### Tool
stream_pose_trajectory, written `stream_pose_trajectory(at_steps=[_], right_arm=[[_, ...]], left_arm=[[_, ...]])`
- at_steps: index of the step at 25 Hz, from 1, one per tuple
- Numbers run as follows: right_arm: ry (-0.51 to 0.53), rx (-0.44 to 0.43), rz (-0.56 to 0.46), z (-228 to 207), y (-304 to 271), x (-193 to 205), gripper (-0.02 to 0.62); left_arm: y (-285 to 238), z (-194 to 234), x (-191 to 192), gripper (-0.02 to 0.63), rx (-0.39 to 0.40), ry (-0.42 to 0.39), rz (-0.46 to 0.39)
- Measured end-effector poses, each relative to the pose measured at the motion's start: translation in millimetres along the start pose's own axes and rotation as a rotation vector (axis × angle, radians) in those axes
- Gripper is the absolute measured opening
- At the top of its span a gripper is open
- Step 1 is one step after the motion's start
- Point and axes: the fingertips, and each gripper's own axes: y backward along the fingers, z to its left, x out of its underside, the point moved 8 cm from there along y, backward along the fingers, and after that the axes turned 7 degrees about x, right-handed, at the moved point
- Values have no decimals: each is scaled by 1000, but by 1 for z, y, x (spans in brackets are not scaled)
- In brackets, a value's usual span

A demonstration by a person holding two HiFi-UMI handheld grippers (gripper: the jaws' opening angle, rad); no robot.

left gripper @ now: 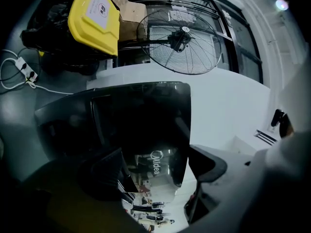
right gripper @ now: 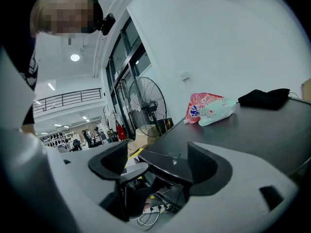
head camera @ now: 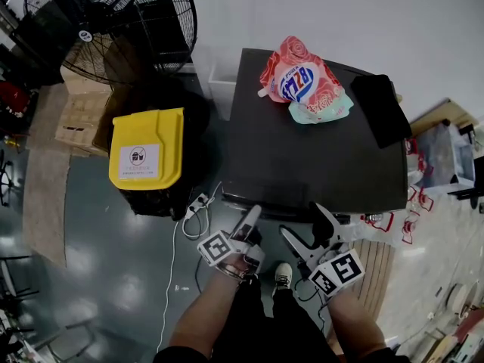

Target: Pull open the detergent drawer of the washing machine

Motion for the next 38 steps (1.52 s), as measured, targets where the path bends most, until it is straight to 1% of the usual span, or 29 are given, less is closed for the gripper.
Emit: stream_pose_trajectory(at_steps=[2,8,14,17,20,22,25,28,32,38], right_arm=[[-4,1,0,1,1,1,391],[-2,3,-1,5,4,2,388],[-8,18,2,5,10,5,380],[-11,18,-2,6,12,4,377],[-5,15,-7,8,13,1,376],[-2,14,-8,8,15,0,376],[-1,12,-7,8,18,-2,376],[-3,9,-5,8,22,-5,376],[2,3,-9,12,27,-6,376],[16,-10,-9,19,31,-7,376]], left_arm=[[-2,-2,0,383,-5,-10,-16],[-5,-4,2,390,-20,2,-66],[-5,-2,0,391,-31,-11,-41],[-4,-1,-1,390,-28,-37,-17],[-3,-2,-2,390,-35,-37,-11],[-2,-1,-3,390,-39,-52,-7],[-1,-5,0,390,-50,-26,-14],[3,-4,0,390,-66,-46,-14],[11,-8,7,390,-47,-19,-5],[21,-9,10,390,-61,-23,5]])
